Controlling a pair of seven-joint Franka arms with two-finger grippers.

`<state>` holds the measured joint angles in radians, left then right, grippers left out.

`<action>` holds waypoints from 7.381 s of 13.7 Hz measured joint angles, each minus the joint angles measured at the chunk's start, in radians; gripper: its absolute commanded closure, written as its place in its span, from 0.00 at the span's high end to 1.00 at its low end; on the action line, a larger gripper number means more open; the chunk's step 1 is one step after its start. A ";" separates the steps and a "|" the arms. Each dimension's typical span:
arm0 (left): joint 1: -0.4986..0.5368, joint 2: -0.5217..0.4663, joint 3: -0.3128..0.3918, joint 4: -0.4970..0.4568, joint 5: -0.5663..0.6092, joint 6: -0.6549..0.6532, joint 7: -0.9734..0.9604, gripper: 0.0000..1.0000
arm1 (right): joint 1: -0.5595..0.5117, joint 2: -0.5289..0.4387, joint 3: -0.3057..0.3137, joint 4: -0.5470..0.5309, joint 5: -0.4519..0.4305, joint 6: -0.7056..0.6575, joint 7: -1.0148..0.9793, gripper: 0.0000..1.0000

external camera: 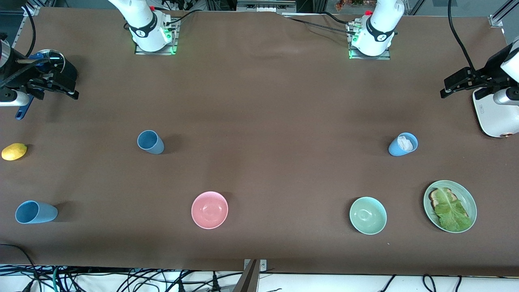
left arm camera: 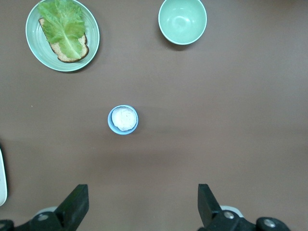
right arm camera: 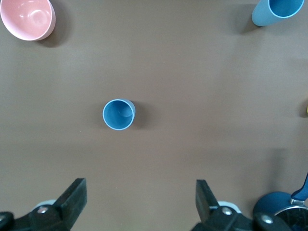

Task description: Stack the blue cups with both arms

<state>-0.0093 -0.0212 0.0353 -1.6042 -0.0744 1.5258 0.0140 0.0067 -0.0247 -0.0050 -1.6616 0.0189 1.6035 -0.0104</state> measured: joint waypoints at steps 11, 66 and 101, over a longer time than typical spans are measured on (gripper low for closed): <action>-0.002 0.000 -0.017 0.001 0.000 0.000 0.000 1.00 | 0.000 0.001 0.000 0.000 0.000 -0.001 0.000 1.00; 0.112 0.184 0.023 -0.664 0.000 1.005 0.394 1.00 | -0.001 0.002 -0.015 0.002 0.000 -0.039 0.000 1.00; 0.051 0.182 0.013 -0.676 -0.050 1.045 0.396 0.00 | -0.002 0.002 -0.020 0.002 0.000 -0.039 0.000 1.00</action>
<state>0.0422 0.1609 0.0479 -2.2806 -0.1246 2.5706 0.4099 0.0052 -0.0229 -0.0246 -1.6600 0.0189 1.5642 -0.0104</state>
